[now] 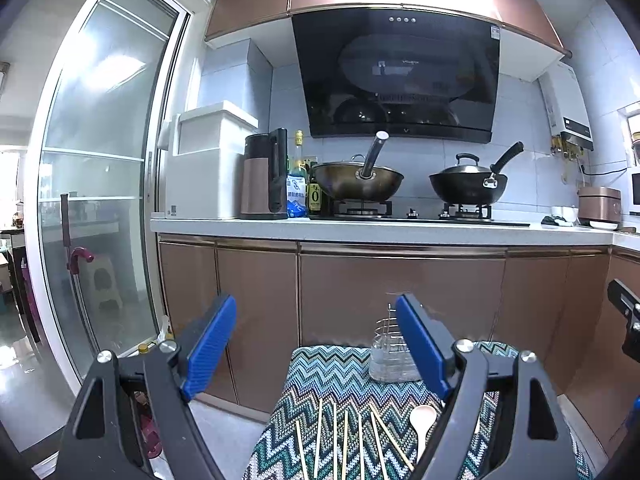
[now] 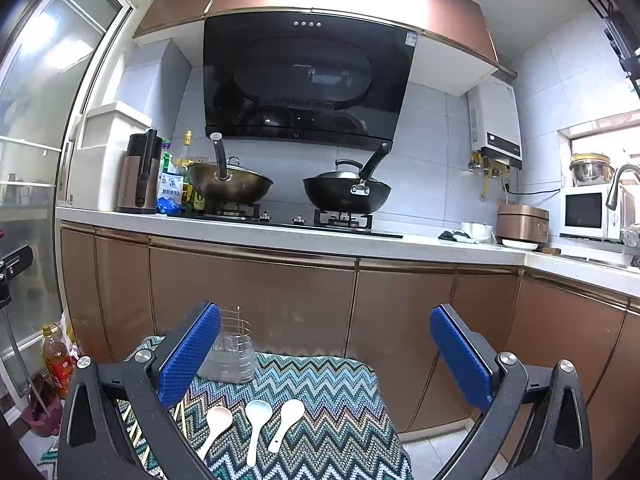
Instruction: Organize utensils
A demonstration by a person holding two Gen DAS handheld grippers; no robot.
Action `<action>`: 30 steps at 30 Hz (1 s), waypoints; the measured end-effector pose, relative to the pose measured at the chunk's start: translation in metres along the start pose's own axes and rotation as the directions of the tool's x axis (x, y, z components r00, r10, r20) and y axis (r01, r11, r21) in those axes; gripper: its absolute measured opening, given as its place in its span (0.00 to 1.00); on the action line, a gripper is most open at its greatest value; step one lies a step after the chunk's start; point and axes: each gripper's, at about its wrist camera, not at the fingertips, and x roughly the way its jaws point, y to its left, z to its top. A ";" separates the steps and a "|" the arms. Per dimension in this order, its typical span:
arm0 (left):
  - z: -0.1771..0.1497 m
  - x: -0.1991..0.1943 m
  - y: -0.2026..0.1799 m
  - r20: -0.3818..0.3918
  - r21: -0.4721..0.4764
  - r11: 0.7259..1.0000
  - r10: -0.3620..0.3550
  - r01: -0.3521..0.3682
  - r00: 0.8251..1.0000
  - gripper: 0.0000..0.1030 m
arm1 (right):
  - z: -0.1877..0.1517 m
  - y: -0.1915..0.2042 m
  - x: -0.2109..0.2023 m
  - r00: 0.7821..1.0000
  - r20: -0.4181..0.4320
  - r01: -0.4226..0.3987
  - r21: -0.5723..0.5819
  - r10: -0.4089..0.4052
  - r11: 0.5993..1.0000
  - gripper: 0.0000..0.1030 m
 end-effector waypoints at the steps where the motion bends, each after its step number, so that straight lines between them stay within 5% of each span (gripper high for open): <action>1: -0.001 0.000 0.000 0.002 0.001 1.000 0.001 -0.001 1.000 0.78 | 0.001 0.000 0.000 1.000 -0.001 -0.001 0.000 0.001 1.000 1.00; 30: -0.005 0.006 -0.007 -0.031 0.021 1.000 0.012 -0.011 0.999 0.78 | -0.006 0.005 0.003 1.000 -0.006 0.000 0.003 0.000 1.000 1.00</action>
